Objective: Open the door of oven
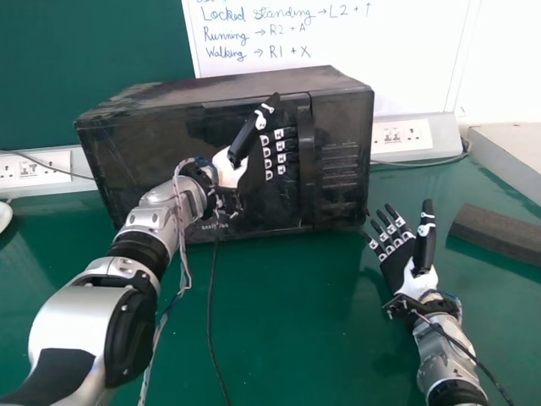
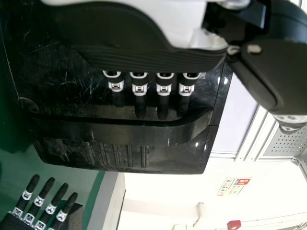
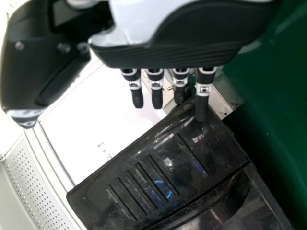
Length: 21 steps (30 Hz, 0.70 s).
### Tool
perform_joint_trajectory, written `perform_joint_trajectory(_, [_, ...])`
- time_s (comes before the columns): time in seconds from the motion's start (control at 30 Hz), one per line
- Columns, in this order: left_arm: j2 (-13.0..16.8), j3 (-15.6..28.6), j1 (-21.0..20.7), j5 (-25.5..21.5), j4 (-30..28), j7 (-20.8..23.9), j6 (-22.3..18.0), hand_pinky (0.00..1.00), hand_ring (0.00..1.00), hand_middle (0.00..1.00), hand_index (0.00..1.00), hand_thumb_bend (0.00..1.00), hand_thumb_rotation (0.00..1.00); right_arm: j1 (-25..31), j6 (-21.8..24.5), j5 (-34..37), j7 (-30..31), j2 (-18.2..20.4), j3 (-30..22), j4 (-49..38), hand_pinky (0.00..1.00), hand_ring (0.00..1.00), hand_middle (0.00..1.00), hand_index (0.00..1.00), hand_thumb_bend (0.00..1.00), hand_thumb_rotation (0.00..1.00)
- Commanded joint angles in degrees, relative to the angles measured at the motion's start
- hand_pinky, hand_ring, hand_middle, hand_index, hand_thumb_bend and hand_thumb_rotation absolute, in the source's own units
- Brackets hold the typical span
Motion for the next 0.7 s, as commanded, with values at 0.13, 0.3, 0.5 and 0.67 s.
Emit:
perform_joint_trajectory(0.13, [-0.91,-0.64,-0.68,0.19,0.43,-0.11,0.69,0.85,1.00,1.00,1.00,1.00,0.88,-0.74,-0.35,-0.03,0.11,0.68,0.02,0.57,0.83,0.94,1.00,1.00,1.00,1.00])
perform_joint_trajectory(0.3, [-1.32,-0.04,-0.78,-0.43,0.66,0.24,1.44,0.85,1.00,1.00,1.00,1.00,0.87,-0.74,-0.61,-0.19,0.22,0.87,0.21,0.47,0.83,0.95,1.00,1.00,1.00,1.00])
perform_joint_trajectory(0.5, [-1.99,-0.50,-0.97,0.05,0.75,0.99,1.71,0.85,1.00,1.00,1.00,1.00,0.87,-0.99,-0.87,-0.92,-1.04,1.19,0.61,0.64,0.83,0.93,1.00,1.00,1.00,1.00])
perform_joint_trajectory(0.67, [-2.92,-0.79,-0.93,0.29,0.79,1.30,1.37,0.86,1.00,1.00,1.00,1.00,0.87,-1.20,-0.44,-0.55,-1.07,1.49,0.29,0.70,0.83,0.93,1.00,1.00,1.00,1.00])
